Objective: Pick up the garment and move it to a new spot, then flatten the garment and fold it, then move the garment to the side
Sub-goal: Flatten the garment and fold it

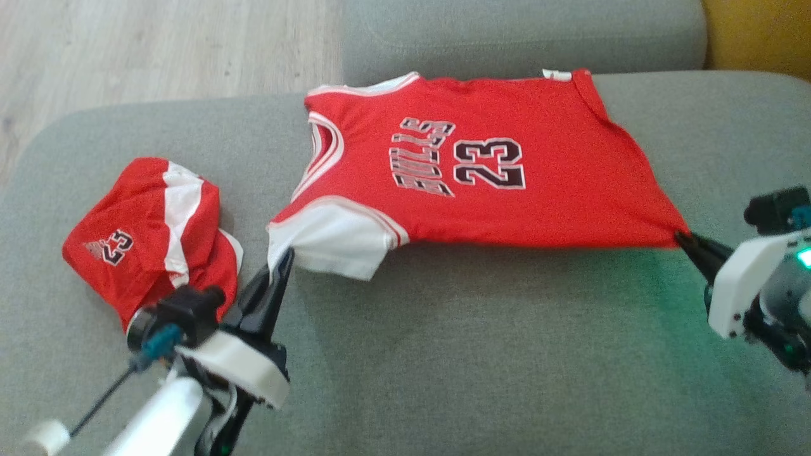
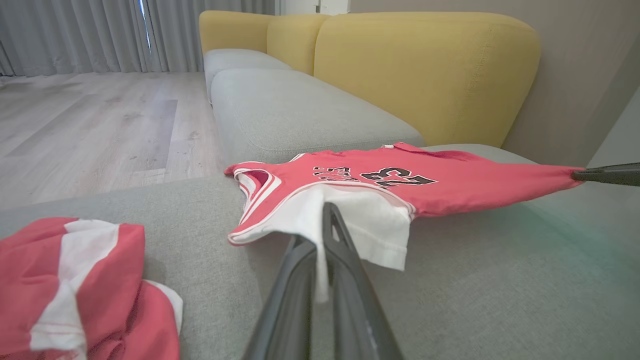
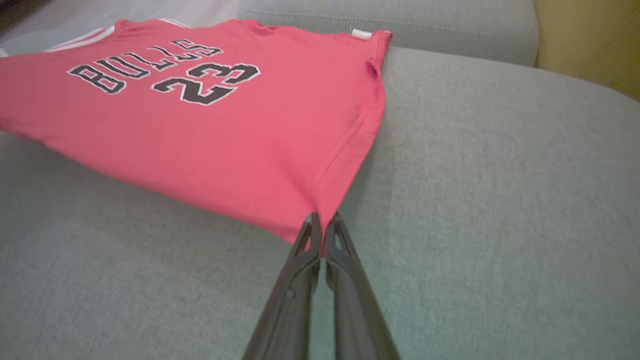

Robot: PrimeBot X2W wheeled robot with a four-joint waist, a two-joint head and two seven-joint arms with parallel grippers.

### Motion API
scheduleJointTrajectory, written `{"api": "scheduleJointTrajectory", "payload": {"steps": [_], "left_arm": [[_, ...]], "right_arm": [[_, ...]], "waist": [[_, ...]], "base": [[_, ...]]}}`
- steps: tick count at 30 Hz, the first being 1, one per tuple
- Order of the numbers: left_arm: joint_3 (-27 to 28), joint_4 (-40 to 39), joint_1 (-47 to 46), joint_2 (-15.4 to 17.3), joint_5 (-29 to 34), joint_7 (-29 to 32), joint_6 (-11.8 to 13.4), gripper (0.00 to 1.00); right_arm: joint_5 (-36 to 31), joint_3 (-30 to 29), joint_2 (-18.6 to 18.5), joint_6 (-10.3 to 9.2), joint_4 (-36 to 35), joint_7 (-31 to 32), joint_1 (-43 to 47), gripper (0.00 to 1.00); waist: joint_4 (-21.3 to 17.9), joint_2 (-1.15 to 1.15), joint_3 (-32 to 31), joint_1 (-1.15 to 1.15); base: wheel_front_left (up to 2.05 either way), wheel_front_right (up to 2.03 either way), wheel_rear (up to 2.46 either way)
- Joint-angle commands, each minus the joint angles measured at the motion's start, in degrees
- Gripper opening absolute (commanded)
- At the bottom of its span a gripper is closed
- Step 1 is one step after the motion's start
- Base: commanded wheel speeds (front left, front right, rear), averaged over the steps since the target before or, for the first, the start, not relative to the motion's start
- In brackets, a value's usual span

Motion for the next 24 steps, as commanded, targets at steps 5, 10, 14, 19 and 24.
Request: {"api": "scheduleJointTrajectory", "payload": {"steps": [5, 10, 14, 19, 24], "left_arm": [[0.73, -8.02, 3.74, 3.75, -0.78, 2.04, 2.53, 0.00], [0.17, -13.11, 8.41, 5.08, -1.13, 3.38, 4.79, 0.00], [0.09, -16.53, 11.49, 5.98, -1.53, 3.99, 6.40, 0.00], [0.29, -18.26, 12.48, 6.47, -1.72, 4.36, 7.37, 0.00], [0.30, -18.48, 10.88, 6.66, -1.25, 4.93, 7.42, 0.00]], "right_arm": [[2.54, 1.15, -4.35, -0.04, -3.71, 1.85, 4.30, 0.00], [4.78, 1.57, -6.31, -0.04, -6.83, 3.67, 8.05, 0.00], [6.30, 1.15, -8.05, -0.04, -9.64, 4.70, 10.54, 0.00], [6.64, 0.31, -8.76, -0.04, -11.09, 5.01, 11.58, 0.00], [5.55, -0.97, -7.80, -0.04, -11.56, 5.27, 10.97, 0.00]], "waist": [[-0.53, 0.00, -2.97, 0.01], [-0.83, 0.00, -4.41, 0.01], [-1.09, 0.00, -4.89, 0.01], [-1.22, 0.00, -4.80, 0.01], [-1.22, 0.00, -4.20, 0.01]], "base": [[0.00, 0.00, 0.00], [0.00, 0.00, 0.00], [0.00, 0.00, 0.00], [0.00, 0.00, 0.00], [0.00, 0.00, 0.00]]}}
